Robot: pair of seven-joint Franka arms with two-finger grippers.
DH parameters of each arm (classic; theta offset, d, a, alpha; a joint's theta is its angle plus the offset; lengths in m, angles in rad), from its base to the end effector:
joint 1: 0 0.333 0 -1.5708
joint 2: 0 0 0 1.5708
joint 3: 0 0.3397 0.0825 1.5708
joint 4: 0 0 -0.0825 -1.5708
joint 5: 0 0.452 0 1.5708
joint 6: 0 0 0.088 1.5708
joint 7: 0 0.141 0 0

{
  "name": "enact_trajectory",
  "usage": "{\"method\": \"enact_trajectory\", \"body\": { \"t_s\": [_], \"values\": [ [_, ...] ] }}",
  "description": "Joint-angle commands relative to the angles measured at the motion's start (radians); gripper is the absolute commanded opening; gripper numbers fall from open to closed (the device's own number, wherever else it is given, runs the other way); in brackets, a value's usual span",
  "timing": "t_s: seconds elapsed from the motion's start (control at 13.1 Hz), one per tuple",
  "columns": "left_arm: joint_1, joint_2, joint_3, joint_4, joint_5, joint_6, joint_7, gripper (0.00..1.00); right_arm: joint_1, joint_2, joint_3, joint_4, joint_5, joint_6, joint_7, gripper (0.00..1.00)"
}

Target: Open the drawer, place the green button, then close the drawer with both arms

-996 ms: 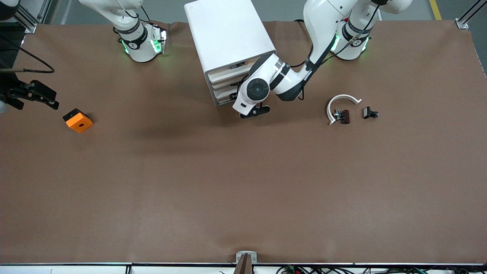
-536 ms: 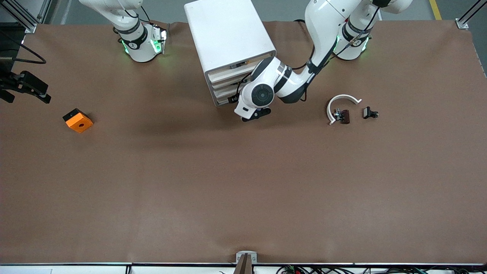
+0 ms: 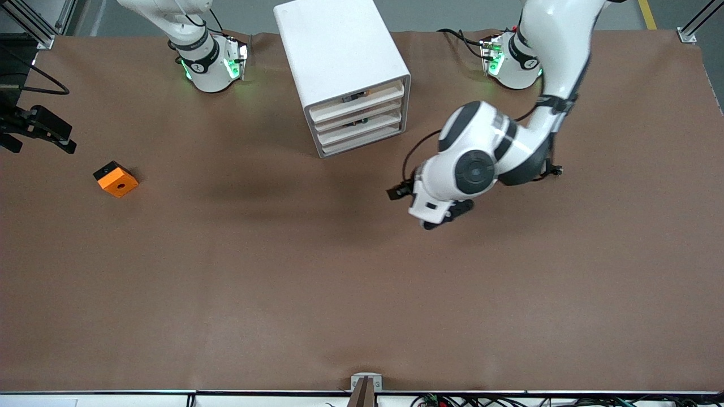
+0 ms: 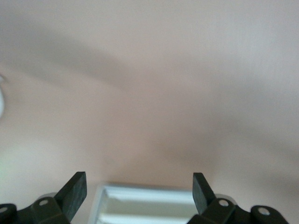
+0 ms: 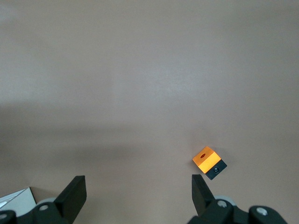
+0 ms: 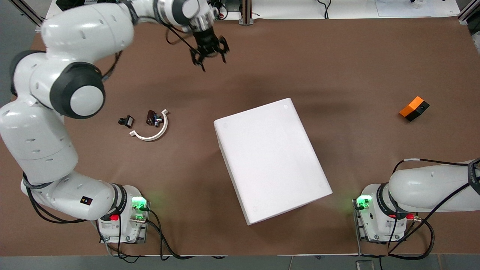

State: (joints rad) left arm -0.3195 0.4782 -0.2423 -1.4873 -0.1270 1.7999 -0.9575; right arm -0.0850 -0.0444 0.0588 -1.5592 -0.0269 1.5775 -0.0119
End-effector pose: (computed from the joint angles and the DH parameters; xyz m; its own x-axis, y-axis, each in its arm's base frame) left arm 0.6320 -0.3893 0.3567 0.8649 0.4196 -0.2754 0.4370 -0.8995 0.0019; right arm 0.6104 -0.0190 0.6485 0.9980 -0.0140 0.0622 -0.0159 -0.9994 0.0302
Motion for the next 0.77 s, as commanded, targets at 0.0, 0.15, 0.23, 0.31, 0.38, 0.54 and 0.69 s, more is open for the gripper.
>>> {"method": "enact_trajectory", "body": {
  "t_s": [0.0,0.15,0.23,0.31,0.38,0.54,0.69],
  "values": [
    [0.017,-0.101,-0.002,0.009,0.159,-0.066,-0.023,1.00,-0.006,0.008,0.010,0.018,0.009,-0.013,0.012,1.00],
    [0.077,-0.173,-0.006,0.010,0.216,-0.085,0.032,1.00,0.060,0.009,-0.032,0.021,0.001,-0.013,0.015,1.00],
    [0.092,-0.206,-0.002,0.010,0.225,-0.085,0.086,1.00,0.123,0.009,-0.098,0.021,0.001,-0.013,0.016,1.00],
    [0.123,-0.231,-0.002,0.010,0.242,-0.085,0.123,1.00,0.163,0.011,-0.147,0.027,0.005,-0.013,0.016,1.00],
    [0.160,-0.260,-0.006,0.009,0.251,-0.091,0.159,1.00,0.163,0.011,-0.160,0.033,0.008,-0.014,0.015,1.00],
    [0.226,-0.314,-0.005,0.007,0.250,-0.128,0.285,1.00,0.162,0.011,-0.162,0.033,0.010,-0.014,0.015,1.00],
    [0.301,-0.361,-0.005,0.009,0.250,-0.181,0.432,1.00,0.159,0.011,-0.160,0.033,0.010,-0.014,0.015,1.00]
  ]
}}
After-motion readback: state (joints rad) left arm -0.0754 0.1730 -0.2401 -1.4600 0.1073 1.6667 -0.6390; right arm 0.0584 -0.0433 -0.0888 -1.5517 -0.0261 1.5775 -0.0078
